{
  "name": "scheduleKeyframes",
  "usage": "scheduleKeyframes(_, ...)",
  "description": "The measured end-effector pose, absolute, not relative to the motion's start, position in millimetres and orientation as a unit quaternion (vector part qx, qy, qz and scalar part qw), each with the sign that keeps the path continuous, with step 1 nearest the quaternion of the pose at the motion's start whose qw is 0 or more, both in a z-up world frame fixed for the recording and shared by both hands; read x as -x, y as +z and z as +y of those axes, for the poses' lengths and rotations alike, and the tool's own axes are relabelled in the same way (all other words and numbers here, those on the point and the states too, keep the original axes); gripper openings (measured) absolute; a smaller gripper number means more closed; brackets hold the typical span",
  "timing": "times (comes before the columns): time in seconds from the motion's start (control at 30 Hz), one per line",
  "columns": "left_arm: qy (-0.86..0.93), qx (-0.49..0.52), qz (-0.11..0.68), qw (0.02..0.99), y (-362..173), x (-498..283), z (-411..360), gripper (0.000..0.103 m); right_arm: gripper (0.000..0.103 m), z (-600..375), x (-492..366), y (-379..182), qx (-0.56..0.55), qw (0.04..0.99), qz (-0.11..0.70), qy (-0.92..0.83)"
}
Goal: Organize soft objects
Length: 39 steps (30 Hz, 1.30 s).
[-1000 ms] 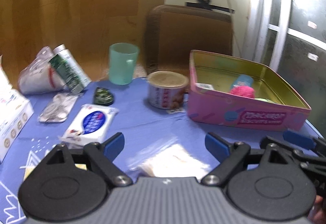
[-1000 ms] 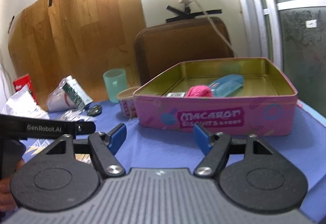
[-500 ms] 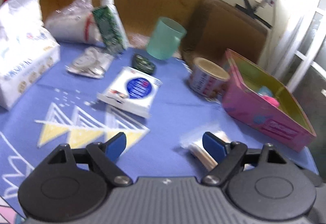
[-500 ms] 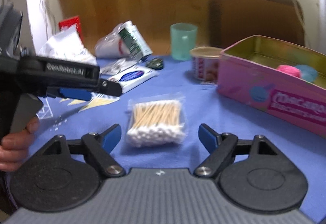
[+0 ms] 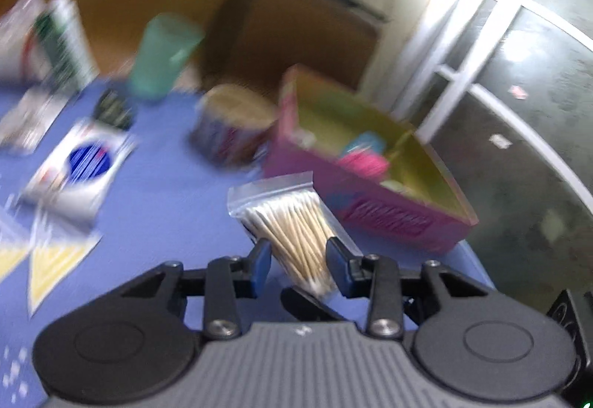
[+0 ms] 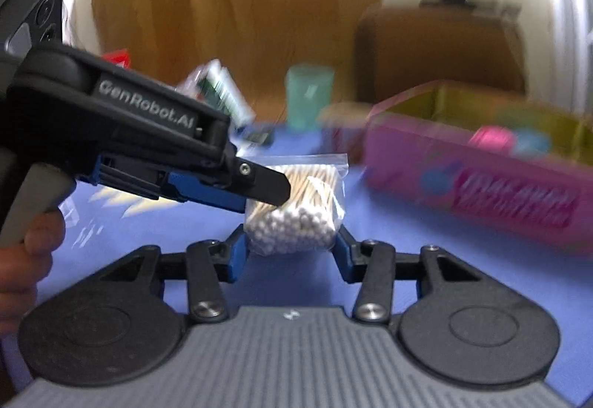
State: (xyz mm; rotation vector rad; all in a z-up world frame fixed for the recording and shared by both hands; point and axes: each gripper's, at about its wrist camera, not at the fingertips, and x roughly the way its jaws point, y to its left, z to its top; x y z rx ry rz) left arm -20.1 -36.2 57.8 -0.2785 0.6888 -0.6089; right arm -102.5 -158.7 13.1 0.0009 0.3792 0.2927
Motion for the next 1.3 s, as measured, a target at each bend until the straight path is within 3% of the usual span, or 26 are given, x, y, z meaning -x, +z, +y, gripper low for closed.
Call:
scheduleKeyframes(0.2, -0.345, 0.06, 0.286, 0.892, 102, 1, -120, 0.035, 0.05, -208, 101, 40, -0.023, 0.993, 0.106, 0.05)
scheduleKeyframes(0.33, -0.338, 0.029, 0.28, 0.898, 105, -21, -175, 0.044, 0.052, -257, 82, 48, -0.052, 0.994, 0.096, -0.026)
scheduleKeyframes(0.43, -0.288, 0.009, 0.284, 0.914, 95, -35, -196, 0.046, 0.065, -284, 52, 45, -0.037, 0.989, 0.121, -0.075)
scheduleKeyframes(0.9, -0.182, -0.006, 0.298, 0.937, 64, -15, -123, 0.047, 0.066, -267, 92, 32, -0.088, 0.991, 0.07, -0.075)
scheduleKeyframes(1.3, -0.143, -0.018, 0.295, 0.945, 49, 12, -68, 0.048, 0.066, -239, 106, 26, -0.144, 0.98, 0.137, -0.016)
